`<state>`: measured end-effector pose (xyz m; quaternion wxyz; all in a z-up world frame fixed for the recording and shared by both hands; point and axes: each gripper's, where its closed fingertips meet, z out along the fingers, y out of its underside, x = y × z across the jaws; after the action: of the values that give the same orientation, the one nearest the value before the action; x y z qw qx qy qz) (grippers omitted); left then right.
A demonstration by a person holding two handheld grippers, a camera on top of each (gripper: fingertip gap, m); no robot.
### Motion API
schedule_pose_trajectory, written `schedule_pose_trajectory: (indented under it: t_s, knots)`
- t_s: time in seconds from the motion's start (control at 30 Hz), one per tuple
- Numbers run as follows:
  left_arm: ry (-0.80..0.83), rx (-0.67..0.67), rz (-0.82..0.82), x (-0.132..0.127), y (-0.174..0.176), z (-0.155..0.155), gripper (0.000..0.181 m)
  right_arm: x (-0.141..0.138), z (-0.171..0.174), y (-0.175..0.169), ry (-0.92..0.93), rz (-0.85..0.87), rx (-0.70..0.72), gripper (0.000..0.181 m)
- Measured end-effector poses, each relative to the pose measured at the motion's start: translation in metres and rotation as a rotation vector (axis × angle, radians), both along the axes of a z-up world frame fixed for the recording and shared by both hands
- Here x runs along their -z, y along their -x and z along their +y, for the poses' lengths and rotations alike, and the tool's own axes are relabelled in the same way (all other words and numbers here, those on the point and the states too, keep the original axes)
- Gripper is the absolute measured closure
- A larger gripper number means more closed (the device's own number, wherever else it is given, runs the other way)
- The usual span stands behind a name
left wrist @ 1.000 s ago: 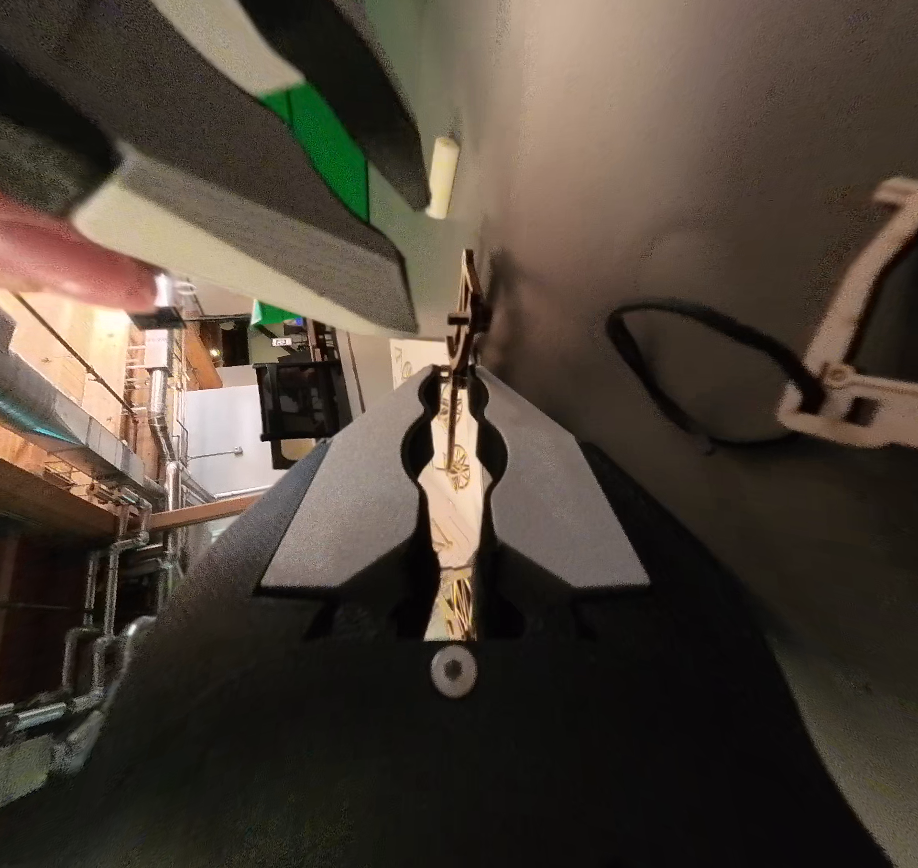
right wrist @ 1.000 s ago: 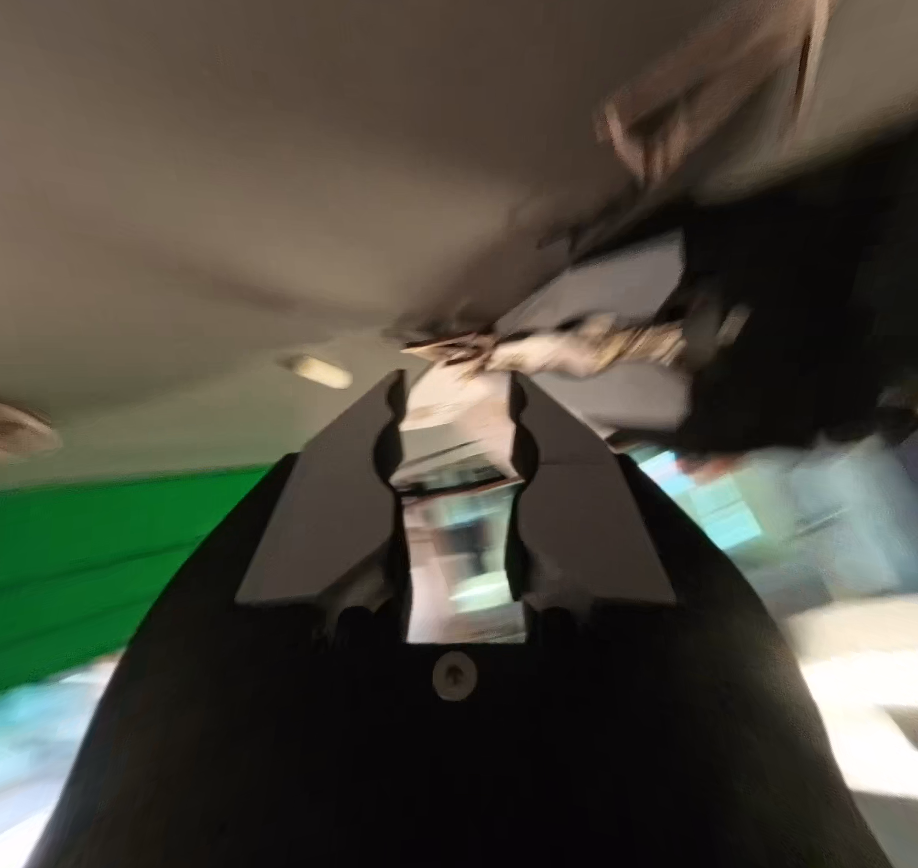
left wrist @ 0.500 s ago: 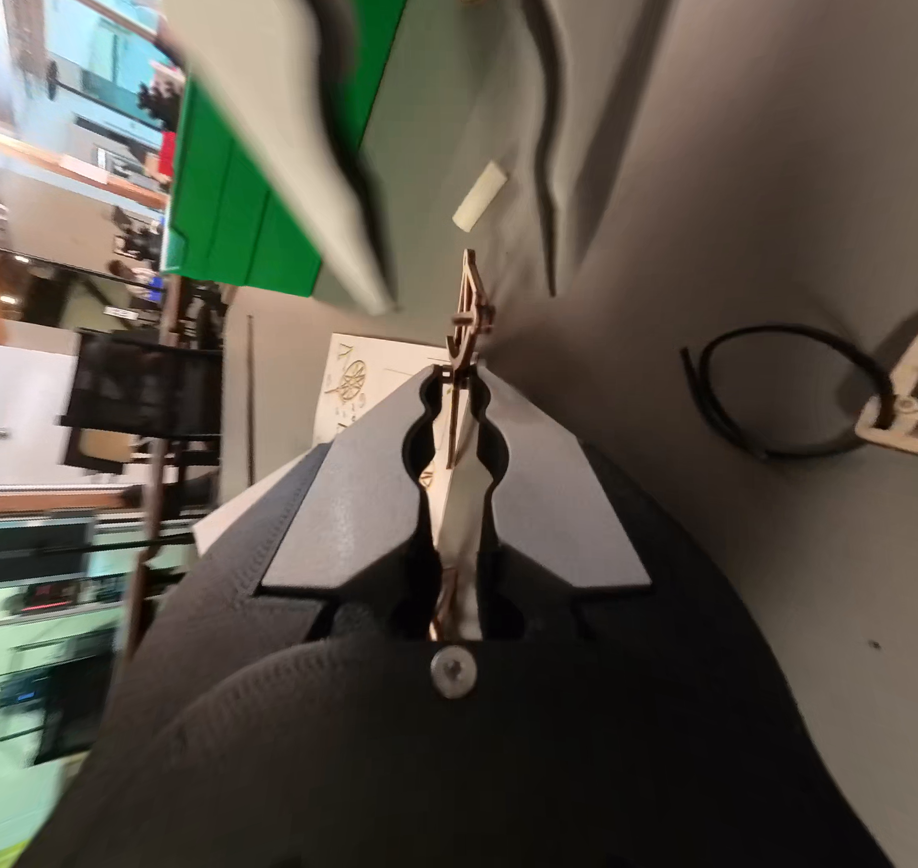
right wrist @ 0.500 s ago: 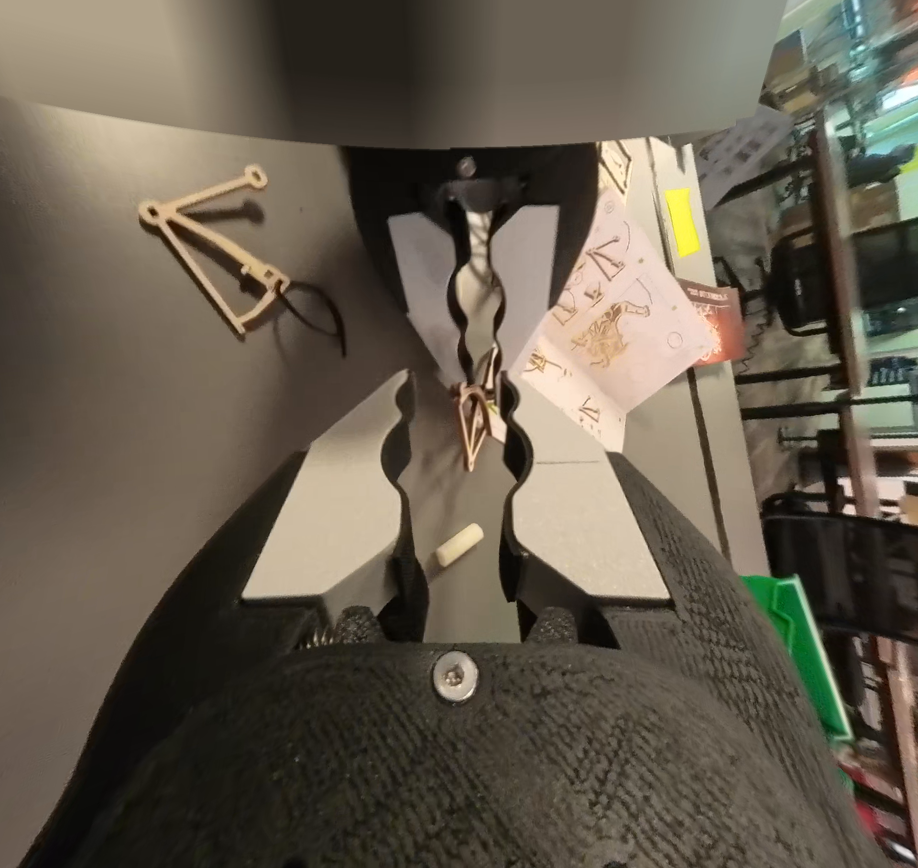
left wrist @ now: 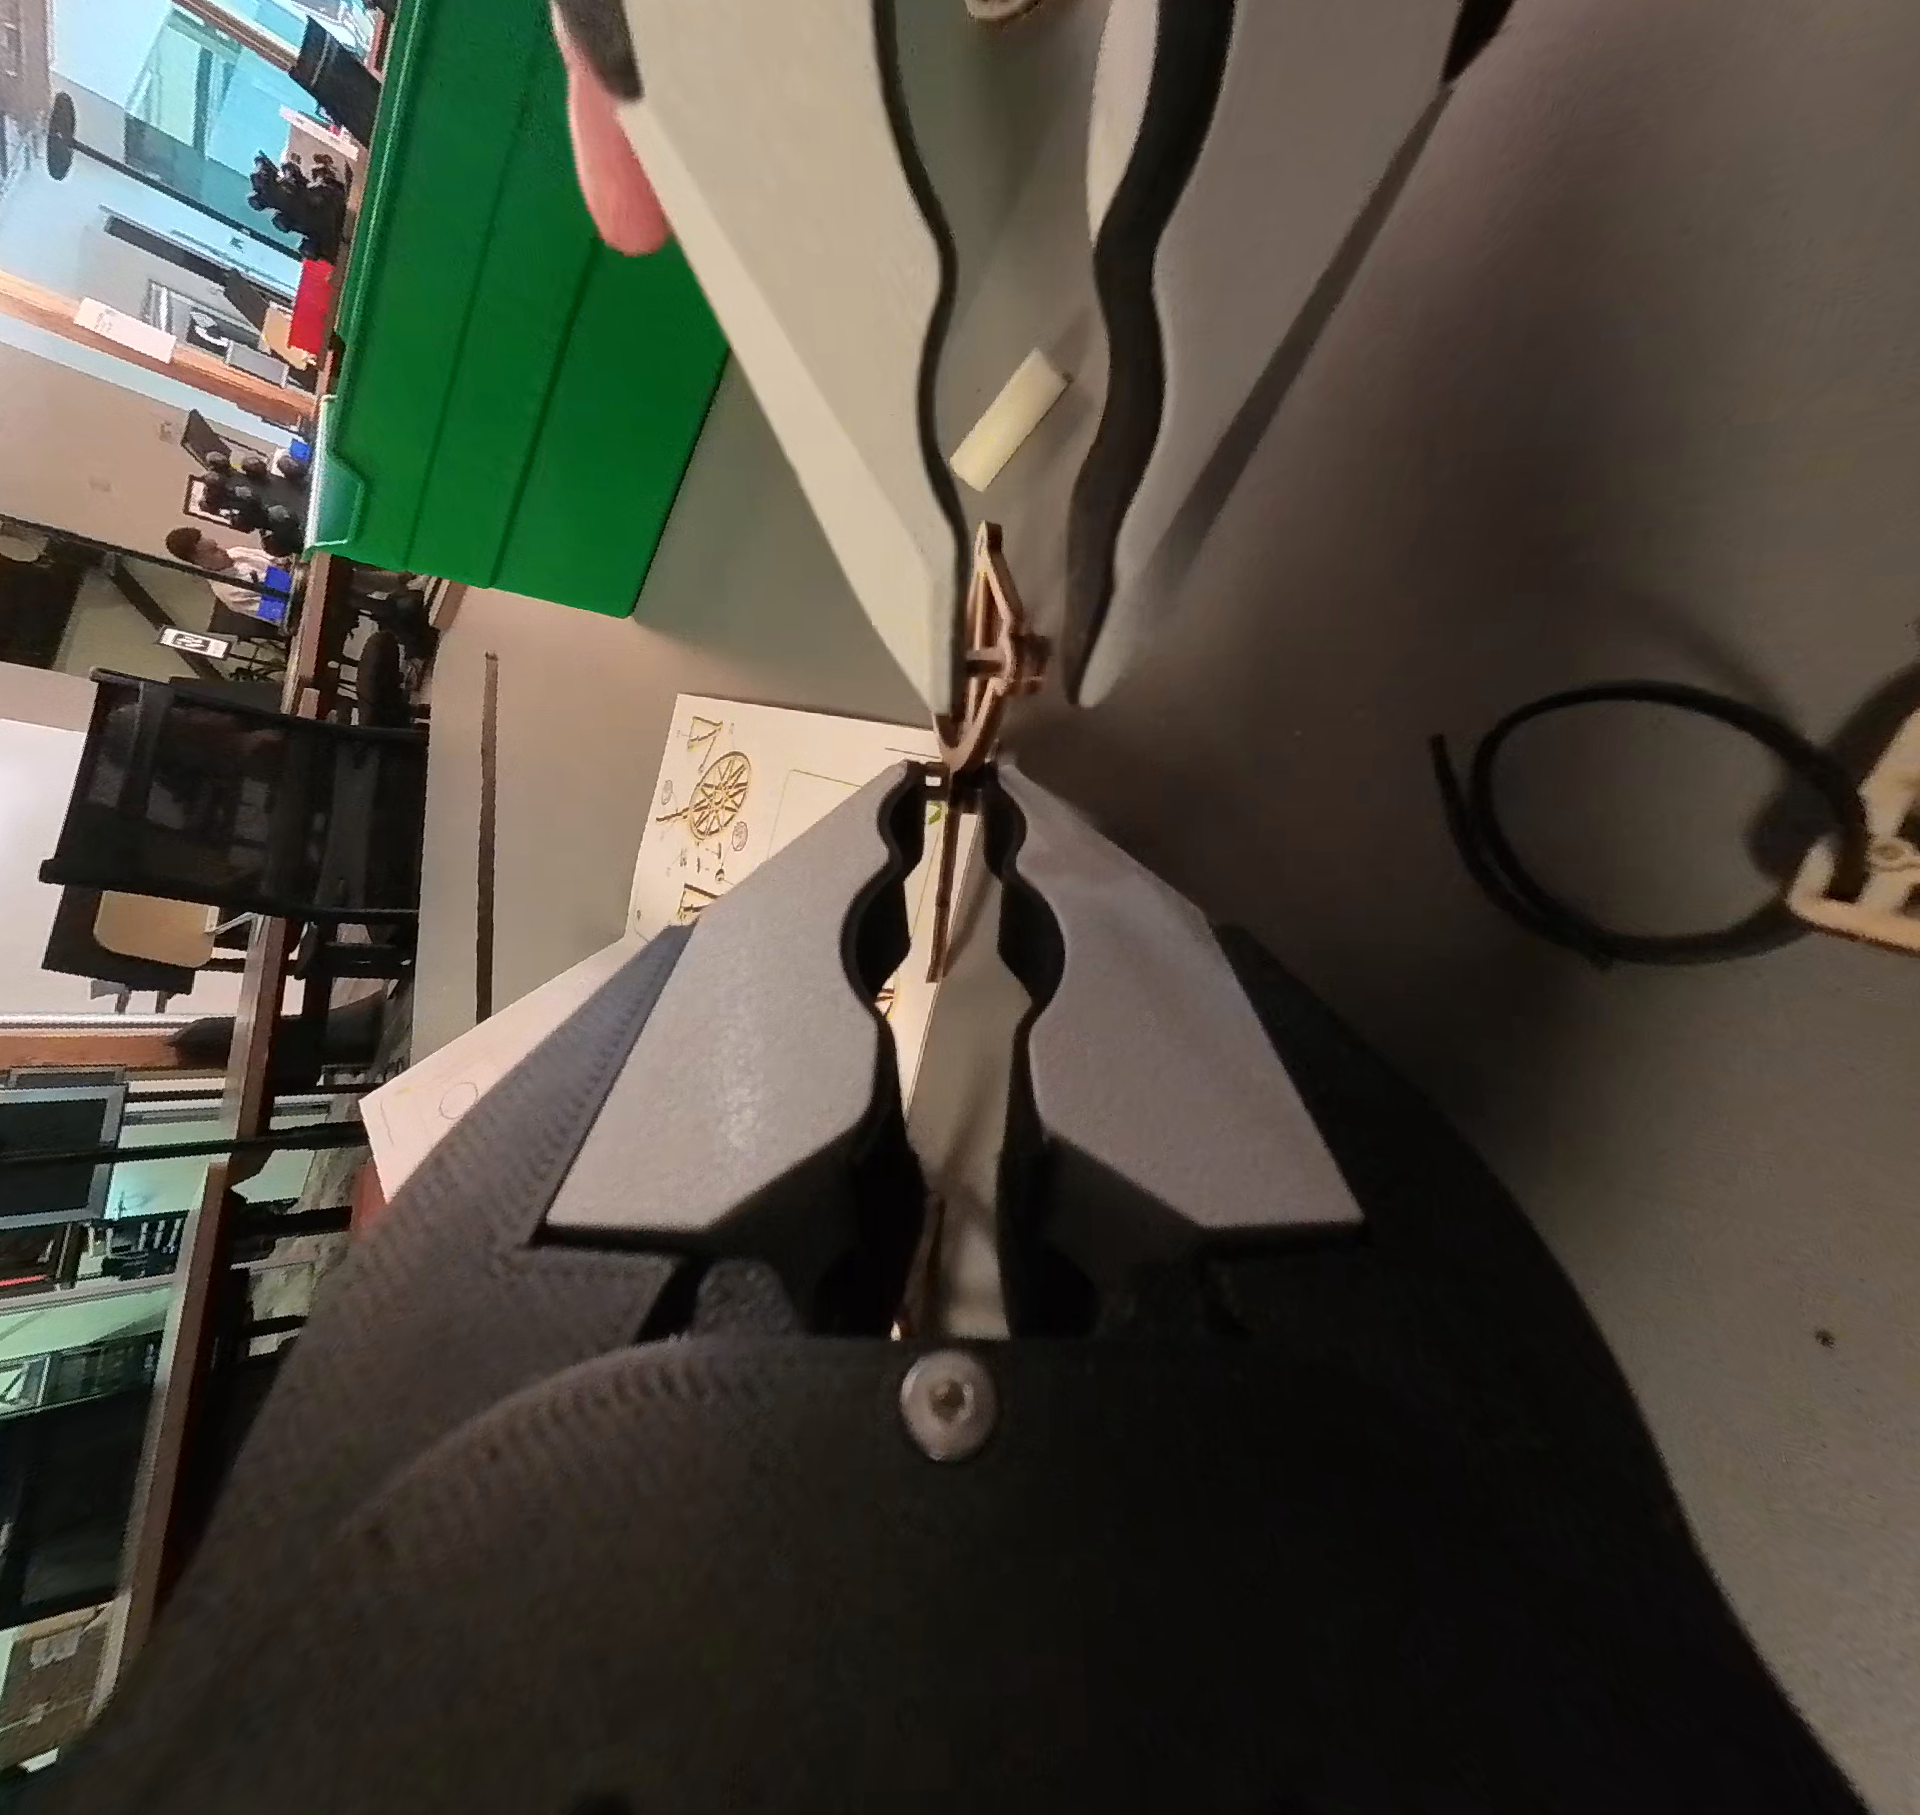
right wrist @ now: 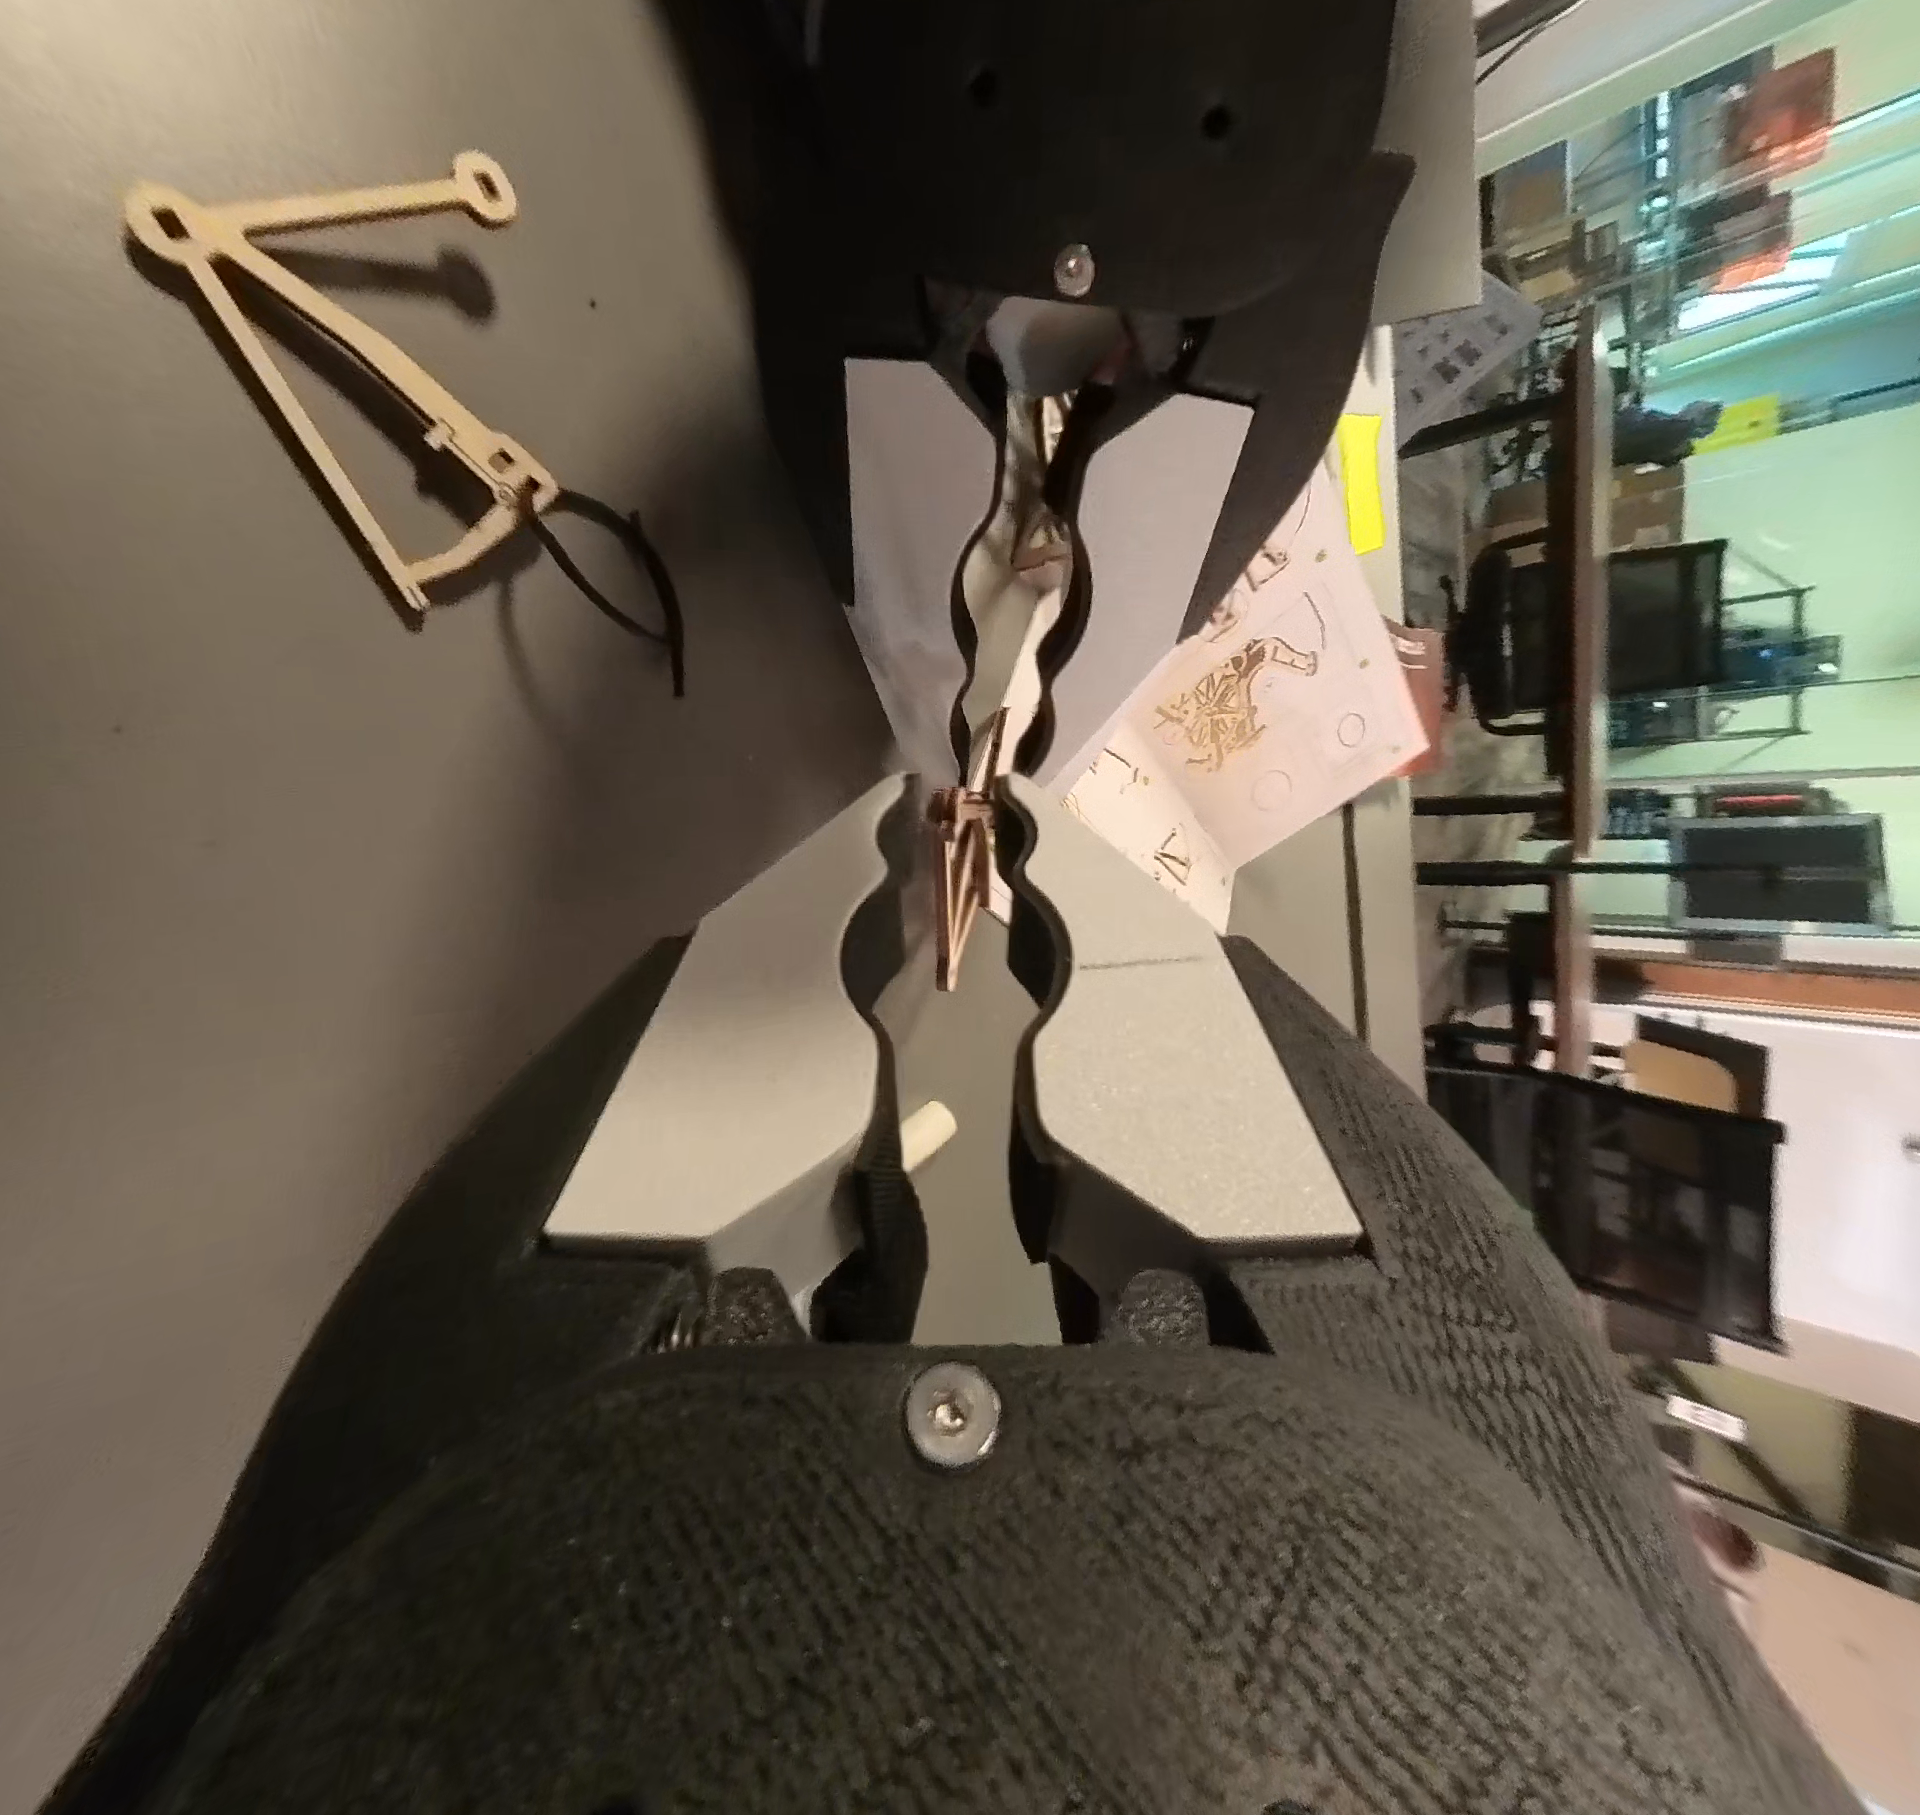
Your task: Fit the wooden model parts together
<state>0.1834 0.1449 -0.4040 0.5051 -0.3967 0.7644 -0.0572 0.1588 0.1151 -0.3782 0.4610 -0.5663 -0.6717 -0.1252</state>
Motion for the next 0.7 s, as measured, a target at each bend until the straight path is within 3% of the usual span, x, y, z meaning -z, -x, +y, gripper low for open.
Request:
schedule_pose_trajectory:
  t_s: [0.5, 0.6, 0.7]
  knots:
    - [0.035, -0.004, -0.018, -0.001, 0.000, -0.002, 0.172, -0.003, 0.002, -0.004, -0.028, 0.018, 0.005, 0.172]
    - [0.019, 0.040, -0.070, -0.010, -0.002, -0.010, 0.146, -0.007, 0.001, -0.007, -0.020, 0.042, 0.000, 0.172]
    - [-0.011, 0.138, -0.119, -0.019, -0.004, -0.026, 0.149, -0.009, -0.002, -0.009, -0.005, 0.060, -0.009, 0.172]
